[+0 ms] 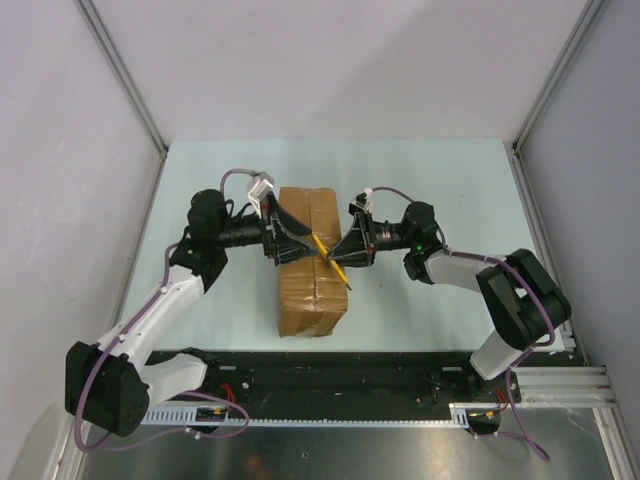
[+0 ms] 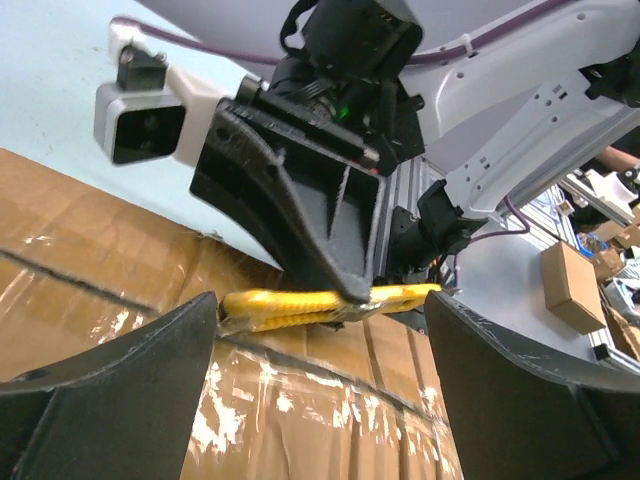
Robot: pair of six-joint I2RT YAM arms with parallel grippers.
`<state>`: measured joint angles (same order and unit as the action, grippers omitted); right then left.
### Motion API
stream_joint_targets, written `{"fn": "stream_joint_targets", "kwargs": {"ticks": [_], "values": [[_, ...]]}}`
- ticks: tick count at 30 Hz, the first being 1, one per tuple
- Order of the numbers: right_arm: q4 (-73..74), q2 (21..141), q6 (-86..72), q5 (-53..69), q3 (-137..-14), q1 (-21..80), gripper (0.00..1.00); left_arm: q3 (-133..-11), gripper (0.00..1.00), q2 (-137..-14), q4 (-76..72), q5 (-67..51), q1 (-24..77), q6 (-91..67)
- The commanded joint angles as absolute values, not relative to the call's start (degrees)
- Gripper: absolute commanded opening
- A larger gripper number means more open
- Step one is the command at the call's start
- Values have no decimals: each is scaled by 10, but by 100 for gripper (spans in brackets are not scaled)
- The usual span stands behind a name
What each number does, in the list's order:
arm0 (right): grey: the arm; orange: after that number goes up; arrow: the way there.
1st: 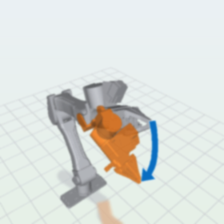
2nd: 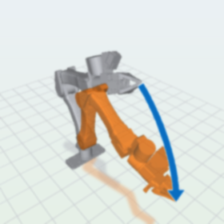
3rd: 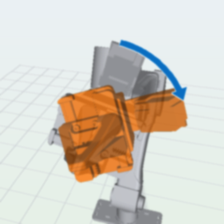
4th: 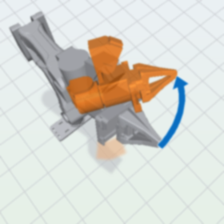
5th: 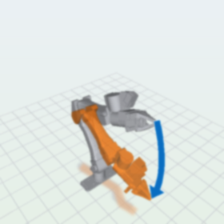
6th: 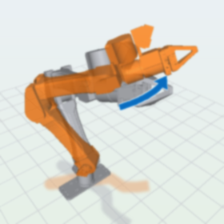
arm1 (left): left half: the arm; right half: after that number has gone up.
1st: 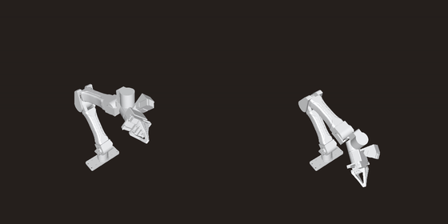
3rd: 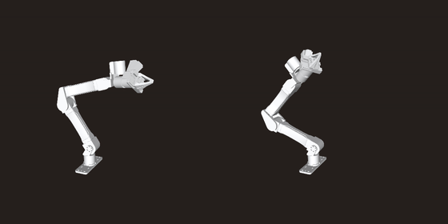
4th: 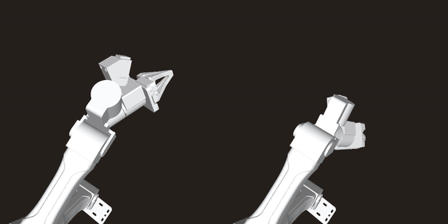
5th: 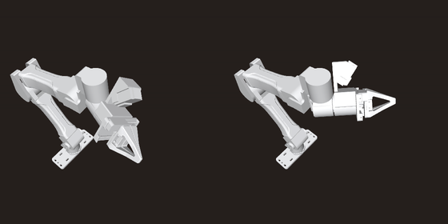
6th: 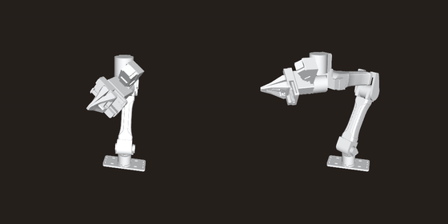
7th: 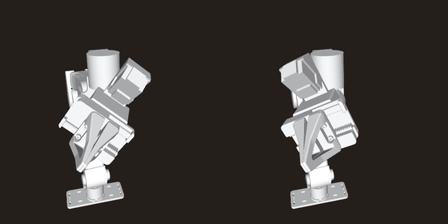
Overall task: Unpack the express box
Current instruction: Cut the express box at the center of the board.
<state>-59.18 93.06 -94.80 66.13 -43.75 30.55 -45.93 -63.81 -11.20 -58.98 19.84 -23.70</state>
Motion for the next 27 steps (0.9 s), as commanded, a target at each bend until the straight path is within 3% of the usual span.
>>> {"fn": "stream_joint_targets", "kwargs": {"ticks": [1,10,19,27], "values": [[-528,931,-908,667,-454,316,0,-494,89,-627,-100,-636,196,-211],[-555,948,-933,669,-454,330,0,-494,87,-662,-100,-726,196,-204],[-690,976,-1029,679,-454,357,0,-497,88,-671,-93,-751,197,-182],[-757,978,-1077,671,-454,366,0,-486,79,-680,-35,-755,178,-139]]}}
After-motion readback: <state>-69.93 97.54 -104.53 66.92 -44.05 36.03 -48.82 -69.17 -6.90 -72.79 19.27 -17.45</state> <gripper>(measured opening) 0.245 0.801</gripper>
